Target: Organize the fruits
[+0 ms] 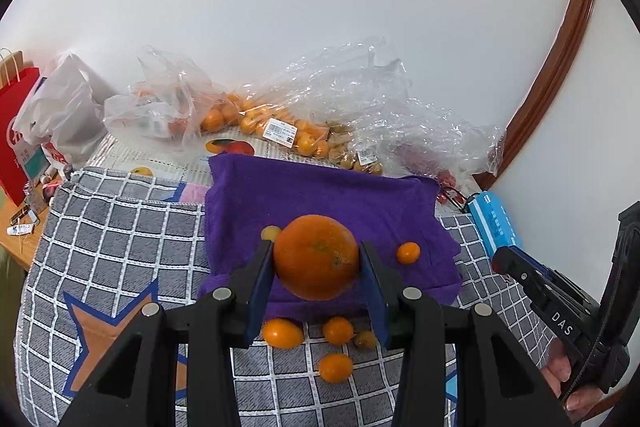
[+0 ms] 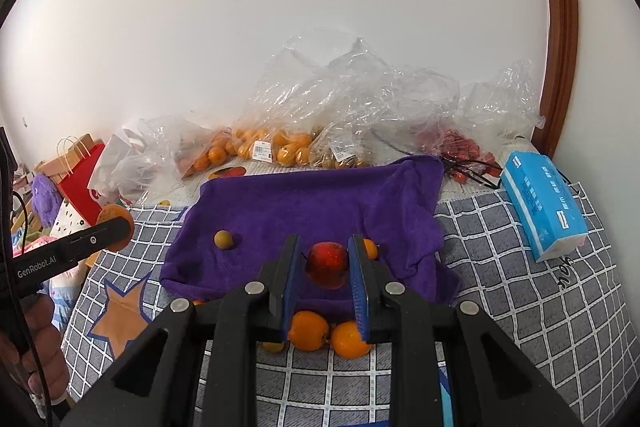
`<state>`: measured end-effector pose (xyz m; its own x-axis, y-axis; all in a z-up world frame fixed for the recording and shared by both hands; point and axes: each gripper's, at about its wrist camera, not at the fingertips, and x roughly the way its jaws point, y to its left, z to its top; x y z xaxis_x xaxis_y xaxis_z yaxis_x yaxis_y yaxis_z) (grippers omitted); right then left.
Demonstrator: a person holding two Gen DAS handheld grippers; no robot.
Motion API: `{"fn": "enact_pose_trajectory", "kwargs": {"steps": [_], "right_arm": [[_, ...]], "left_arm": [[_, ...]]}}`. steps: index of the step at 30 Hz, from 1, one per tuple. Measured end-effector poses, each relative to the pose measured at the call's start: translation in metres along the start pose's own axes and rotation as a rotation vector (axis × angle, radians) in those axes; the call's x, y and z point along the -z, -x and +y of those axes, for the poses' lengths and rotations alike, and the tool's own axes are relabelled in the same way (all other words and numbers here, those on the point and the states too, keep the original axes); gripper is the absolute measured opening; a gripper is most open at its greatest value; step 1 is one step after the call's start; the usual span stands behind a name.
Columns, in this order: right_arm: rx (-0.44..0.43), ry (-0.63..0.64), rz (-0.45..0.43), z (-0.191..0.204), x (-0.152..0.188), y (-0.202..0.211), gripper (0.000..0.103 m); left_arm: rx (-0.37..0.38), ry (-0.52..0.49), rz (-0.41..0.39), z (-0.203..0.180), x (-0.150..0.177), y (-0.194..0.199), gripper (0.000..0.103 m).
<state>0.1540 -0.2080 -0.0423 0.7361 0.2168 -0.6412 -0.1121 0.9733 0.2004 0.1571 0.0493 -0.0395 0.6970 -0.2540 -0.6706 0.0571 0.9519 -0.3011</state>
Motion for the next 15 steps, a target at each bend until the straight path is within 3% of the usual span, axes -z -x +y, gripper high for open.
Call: {"fn": "enact_pose_trajectory", "kwargs": {"steps": [15], "right_arm": [[0.021,-0.004,-0.003,-0.009,-0.005,-0.013,0.024]], "left_arm": [[0.025,-0.004,0.028,-0.005,-0.004,-0.021,0.04]]}}
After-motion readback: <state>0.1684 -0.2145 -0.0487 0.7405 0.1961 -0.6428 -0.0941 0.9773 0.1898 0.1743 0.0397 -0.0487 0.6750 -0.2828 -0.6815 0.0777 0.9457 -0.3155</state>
